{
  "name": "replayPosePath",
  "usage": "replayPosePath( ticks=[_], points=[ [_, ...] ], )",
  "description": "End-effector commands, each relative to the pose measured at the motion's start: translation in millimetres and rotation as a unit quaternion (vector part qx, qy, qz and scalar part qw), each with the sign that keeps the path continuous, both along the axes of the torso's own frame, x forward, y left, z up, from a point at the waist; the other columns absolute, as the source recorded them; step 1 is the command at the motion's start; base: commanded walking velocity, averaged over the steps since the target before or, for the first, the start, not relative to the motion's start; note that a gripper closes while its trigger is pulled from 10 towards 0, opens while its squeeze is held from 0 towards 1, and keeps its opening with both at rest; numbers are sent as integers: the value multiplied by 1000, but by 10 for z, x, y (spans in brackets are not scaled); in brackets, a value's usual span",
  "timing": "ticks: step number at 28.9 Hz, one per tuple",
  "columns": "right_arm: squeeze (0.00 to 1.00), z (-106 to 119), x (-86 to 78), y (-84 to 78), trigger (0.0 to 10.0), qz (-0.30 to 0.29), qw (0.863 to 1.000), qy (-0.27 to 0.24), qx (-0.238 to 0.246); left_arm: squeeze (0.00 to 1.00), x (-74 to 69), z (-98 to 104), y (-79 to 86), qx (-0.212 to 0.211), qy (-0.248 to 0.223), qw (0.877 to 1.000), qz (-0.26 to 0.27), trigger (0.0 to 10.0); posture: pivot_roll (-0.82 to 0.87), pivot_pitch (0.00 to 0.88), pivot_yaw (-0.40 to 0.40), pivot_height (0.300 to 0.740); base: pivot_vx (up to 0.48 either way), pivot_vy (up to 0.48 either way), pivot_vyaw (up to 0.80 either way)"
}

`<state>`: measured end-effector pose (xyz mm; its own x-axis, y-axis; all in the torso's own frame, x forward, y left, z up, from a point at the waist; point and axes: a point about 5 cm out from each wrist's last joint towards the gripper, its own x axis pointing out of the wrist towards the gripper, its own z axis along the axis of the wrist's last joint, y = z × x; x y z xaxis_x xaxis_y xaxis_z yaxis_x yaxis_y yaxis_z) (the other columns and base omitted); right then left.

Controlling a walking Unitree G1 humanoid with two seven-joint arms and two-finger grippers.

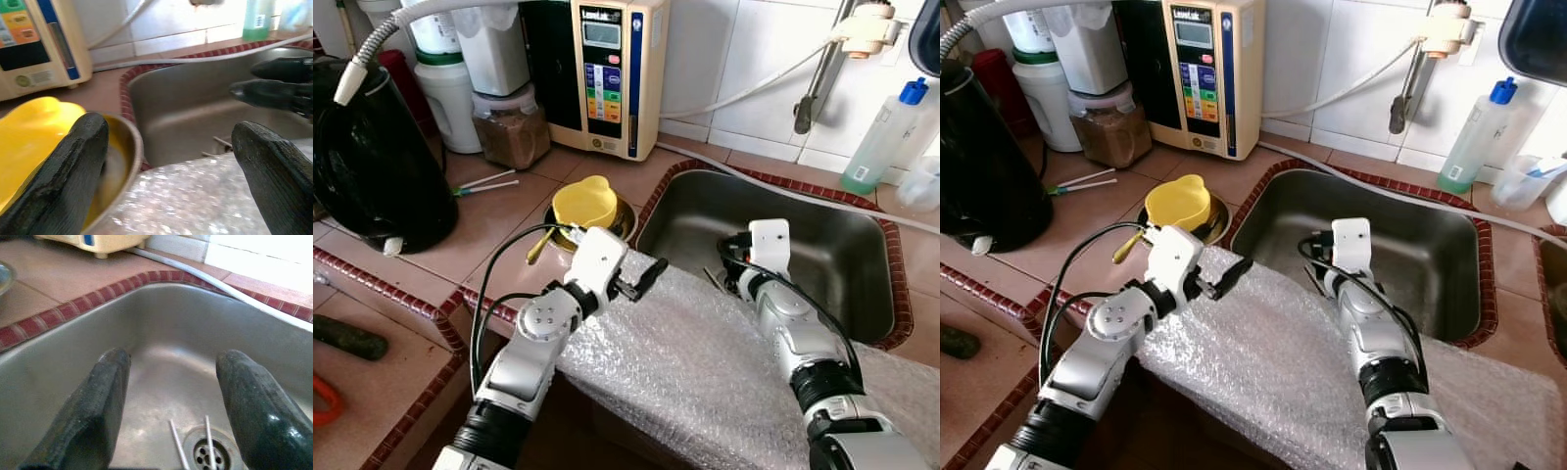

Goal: Kitchen organization

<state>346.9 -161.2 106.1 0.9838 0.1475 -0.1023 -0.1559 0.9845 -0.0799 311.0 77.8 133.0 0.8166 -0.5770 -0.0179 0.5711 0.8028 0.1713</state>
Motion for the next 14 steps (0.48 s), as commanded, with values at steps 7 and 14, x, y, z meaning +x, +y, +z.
replayPosePath(
  ticks=[7, 14],
  points=[
    [1000, 227, -137, 285, 10000, 55, 996, -62, 23, 1000, 153, 116, 124, -25, -21, 996, 78, 10000, 8, 0, 23, 740, 0, 0, 0],
    [0, 316, -364, 608, 10000, 116, 987, -75, 86, 0, 334, 249, 240, -60, -29, 985, 158, 10000, 0, 0, 31, 740, 0, 0, 0]
  ],
)
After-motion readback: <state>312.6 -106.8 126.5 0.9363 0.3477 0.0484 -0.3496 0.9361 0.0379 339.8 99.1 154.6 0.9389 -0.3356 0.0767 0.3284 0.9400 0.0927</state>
